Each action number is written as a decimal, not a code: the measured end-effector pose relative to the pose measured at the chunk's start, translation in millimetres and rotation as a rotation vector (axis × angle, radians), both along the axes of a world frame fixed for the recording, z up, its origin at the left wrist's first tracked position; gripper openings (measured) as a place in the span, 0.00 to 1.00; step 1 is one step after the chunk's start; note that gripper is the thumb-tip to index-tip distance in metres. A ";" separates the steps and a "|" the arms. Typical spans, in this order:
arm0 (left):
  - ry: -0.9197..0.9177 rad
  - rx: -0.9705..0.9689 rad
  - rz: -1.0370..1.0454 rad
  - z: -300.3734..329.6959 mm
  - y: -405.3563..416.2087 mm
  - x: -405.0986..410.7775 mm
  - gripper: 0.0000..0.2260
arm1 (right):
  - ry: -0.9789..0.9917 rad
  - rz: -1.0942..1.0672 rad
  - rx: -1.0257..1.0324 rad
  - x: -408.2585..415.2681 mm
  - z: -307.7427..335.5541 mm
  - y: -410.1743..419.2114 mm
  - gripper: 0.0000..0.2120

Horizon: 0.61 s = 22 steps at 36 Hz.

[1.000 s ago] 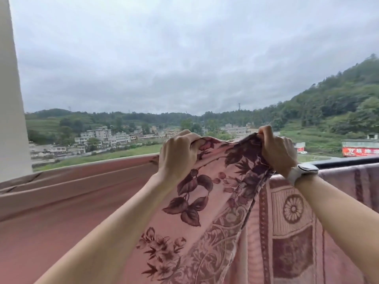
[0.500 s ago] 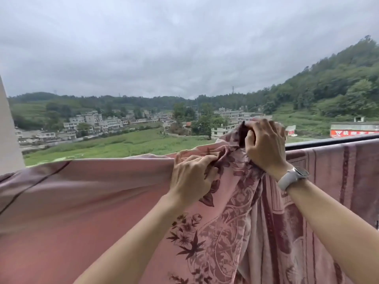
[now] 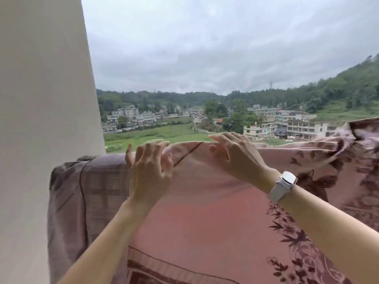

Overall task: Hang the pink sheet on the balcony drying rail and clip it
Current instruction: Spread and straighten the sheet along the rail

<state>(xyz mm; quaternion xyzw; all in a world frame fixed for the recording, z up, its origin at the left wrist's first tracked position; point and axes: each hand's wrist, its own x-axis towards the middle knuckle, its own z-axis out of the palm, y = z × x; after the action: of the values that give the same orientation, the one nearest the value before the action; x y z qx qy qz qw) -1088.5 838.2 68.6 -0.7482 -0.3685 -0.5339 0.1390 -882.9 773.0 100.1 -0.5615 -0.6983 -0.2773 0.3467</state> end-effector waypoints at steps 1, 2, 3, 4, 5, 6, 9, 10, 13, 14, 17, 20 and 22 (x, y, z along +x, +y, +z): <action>0.009 -0.032 0.042 -0.3 8.1 -23.7 0.19 | -0.012 0.020 -0.001 -21.7 2.5 7.4 0.23; 0.025 -0.061 0.084 -0.6 16.3 -46.4 0.22 | -0.027 0.037 -0.004 -43.2 4.5 15.2 0.25; 0.046 -0.090 0.121 -1.0 23.8 -67.8 0.24 | -0.052 0.048 -0.012 -63.9 6.0 23.1 0.27; 0.065 -0.123 0.148 -0.9 29.4 -87.1 0.25 | -0.080 0.049 -0.030 -83.3 7.3 30.6 0.29; 0.082 -0.162 0.167 -1.0 34.5 -104.2 0.26 | -0.108 0.043 -0.052 -101.1 8.6 38.0 0.31; 0.095 -0.199 0.174 -2.1 39.0 -118.6 0.27 | -0.130 0.031 -0.079 -116.2 9.5 45.6 0.32; 0.100 -0.201 0.112 -10.1 52.3 -147.8 0.19 | -0.184 -0.008 -0.151 -146.4 9.0 68.6 0.28; 0.088 -0.163 0.073 -13.3 57.6 -153.6 0.16 | -0.208 -0.005 -0.148 -151.9 6.4 75.7 0.23; -0.014 -0.115 -0.010 -15.6 69.5 -160.4 0.07 | -0.236 0.031 -0.066 -155.9 -4.6 90.5 0.09; -0.029 -0.113 -0.019 -13.4 71.7 -159.9 0.05 | -0.230 0.031 -0.049 -154.8 -5.9 93.0 0.08; -0.041 -0.120 -0.020 1.0 77.8 -156.5 0.02 | -0.203 0.045 -0.025 -149.0 2.3 96.8 0.08; -0.064 -0.153 -0.056 22.0 82.5 -149.7 0.04 | -0.200 0.042 0.058 -141.9 19.2 98.7 0.12; -0.107 -0.133 -0.051 34.0 80.6 -143.9 0.06 | -0.183 -0.011 0.072 -139.0 29.5 101.4 0.13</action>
<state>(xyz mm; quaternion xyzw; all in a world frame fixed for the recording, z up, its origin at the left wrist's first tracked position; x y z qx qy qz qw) -1232.4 918.8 102.5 -0.7354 -0.3909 -0.5507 0.0555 -1021.9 874.4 129.6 -0.5245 -0.7137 -0.3544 0.2999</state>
